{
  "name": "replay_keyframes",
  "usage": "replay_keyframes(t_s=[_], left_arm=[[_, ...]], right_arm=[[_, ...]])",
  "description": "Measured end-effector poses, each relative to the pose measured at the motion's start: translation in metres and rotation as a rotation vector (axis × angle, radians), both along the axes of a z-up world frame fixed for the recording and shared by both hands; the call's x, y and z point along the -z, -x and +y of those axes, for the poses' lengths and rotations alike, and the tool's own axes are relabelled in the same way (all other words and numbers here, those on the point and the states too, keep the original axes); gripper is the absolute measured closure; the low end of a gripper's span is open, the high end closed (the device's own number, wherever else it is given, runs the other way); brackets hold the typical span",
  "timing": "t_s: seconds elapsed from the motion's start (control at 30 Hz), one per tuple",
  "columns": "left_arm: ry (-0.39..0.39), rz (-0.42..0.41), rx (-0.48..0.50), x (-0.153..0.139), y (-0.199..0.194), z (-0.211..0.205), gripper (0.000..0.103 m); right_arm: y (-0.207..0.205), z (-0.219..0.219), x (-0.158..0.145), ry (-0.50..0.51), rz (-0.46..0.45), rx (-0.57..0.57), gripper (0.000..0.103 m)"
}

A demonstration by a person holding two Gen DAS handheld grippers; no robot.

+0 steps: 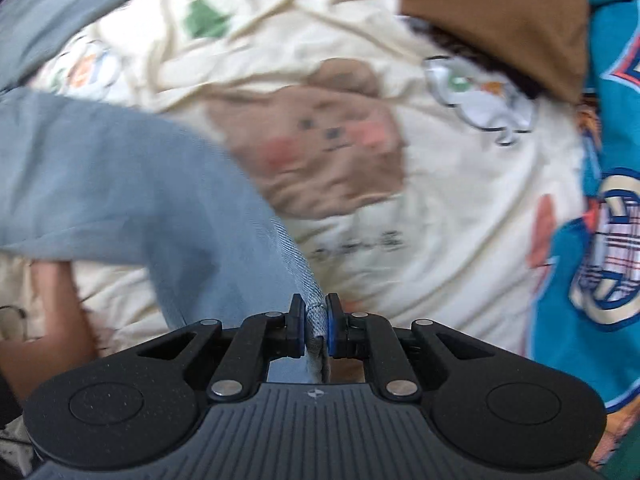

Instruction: Fold clothes

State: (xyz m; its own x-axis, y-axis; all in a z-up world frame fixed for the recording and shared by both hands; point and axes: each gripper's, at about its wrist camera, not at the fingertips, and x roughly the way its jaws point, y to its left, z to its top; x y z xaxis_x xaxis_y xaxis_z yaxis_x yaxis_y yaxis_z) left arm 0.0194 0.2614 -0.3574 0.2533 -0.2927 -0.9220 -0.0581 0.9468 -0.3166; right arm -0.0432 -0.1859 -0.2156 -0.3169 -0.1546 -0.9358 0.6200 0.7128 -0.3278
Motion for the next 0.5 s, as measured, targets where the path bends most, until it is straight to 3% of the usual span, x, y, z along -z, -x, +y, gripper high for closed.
replay_keyframes(t_s=[0.3, 0.5], left_arm=[[-0.020, 0.016, 0.000, 0.003, 0.003, 0.001, 0.070], [-0.030, 0.017, -0.001, 0.002, 0.003, 0.000, 0.070]], right_arm=[[0.006, -0.034, 0.024, 0.025, 0.092, -0.057, 0.095], [0.009, -0.053, 0.057, 0.037, 0.131, -0.089, 0.095]])
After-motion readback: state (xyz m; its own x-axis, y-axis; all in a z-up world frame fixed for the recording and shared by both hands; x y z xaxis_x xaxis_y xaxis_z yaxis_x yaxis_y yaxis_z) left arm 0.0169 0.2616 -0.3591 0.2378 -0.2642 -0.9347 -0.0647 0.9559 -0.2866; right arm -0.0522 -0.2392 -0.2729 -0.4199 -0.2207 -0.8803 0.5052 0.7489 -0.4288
